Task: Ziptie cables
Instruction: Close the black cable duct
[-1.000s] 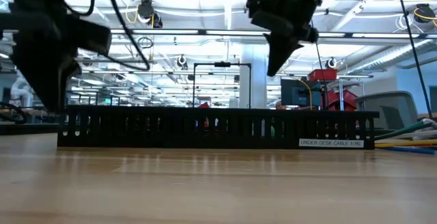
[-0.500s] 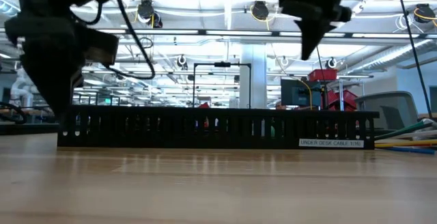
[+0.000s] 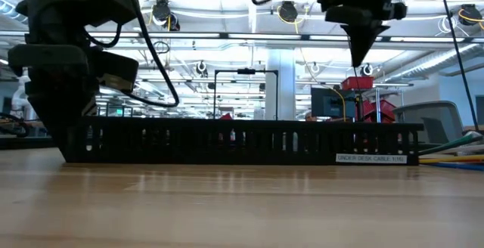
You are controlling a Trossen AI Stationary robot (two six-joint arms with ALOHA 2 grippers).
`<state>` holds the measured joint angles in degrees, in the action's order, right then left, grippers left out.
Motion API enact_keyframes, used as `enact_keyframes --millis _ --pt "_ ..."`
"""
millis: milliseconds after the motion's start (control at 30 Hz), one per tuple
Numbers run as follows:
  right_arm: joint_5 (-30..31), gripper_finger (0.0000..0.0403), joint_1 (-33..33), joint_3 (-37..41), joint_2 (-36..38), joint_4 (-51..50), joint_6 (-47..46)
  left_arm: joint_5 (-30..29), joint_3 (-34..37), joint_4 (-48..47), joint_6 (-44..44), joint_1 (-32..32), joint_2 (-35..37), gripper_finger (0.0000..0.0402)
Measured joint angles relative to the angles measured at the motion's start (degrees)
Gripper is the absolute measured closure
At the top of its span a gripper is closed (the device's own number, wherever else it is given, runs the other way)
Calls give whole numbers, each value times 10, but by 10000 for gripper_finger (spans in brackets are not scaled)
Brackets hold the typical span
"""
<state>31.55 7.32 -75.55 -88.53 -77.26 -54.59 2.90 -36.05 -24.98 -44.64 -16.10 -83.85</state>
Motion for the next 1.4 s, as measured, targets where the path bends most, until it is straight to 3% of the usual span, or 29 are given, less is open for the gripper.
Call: enact_keyframes --millis 133,300,467,633,1167,1400 --pt "-6 403 5 0 0 -59 -49 1 0 3 2 0 -4 401" --pt "-92 403 7 32 0 -94 -112 1 0 4 4 0 -4 401" --pt "-197 403 31 140 -1 12 -155 1 0 4 5 0 -5 402" --pt "-231 403 46 207 -1 129 -192 1 0 5 6 0 -5 402" --pt "-260 403 48 232 -1 271 -237 4 1 4 17 0 -5 401" --pt "-263 403 48 228 -1 216 -242 5 1 6 19 0 -5 401"
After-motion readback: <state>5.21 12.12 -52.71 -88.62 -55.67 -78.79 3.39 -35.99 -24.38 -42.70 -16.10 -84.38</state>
